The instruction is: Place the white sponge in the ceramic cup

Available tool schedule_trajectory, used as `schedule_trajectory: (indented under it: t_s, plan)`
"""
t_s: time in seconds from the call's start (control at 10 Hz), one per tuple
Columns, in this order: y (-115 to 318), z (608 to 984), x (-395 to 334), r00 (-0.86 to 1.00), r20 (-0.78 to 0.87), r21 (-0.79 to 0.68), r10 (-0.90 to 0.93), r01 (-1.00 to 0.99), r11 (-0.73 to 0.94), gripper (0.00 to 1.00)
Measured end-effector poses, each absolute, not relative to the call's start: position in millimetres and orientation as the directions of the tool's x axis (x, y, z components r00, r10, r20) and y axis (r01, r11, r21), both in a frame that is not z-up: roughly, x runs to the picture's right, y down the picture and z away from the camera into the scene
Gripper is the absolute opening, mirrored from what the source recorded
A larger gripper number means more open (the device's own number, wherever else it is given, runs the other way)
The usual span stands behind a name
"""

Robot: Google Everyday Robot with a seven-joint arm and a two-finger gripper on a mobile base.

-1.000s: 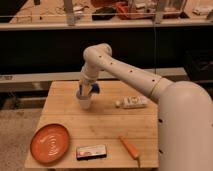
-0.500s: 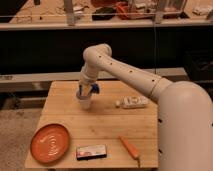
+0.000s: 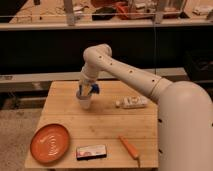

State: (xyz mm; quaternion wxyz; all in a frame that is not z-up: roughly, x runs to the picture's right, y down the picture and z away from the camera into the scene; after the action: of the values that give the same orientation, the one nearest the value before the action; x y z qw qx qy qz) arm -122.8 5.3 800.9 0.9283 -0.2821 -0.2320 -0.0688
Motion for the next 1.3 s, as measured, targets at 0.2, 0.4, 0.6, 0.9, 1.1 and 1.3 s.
schedule_trajectory:
  t_s: [0.2,0.4,0.6,0.9,1.1,1.3]
  plan:
    - [5.4,801.3,-122.7,0.883,0.469,-0.493,0.005,0.256,0.832,0.05]
    - [5.7,801.6,-123.2,0.883,0.469,-0.493,0.008,0.254,0.832,0.05]
    - [5.7,801.9,-122.9,0.884,0.468,-0.493,0.009,0.253,0.832,0.05]
    - [6.3,802.4,-122.5,0.884,0.468,-0.495,0.013,0.250,0.832,0.05]
    - [6.4,802.6,-122.6,0.884,0.467,-0.495,0.015,0.248,0.833,0.05]
    - [6.5,802.8,-122.1,0.884,0.467,-0.496,0.016,0.247,0.833,0.05]
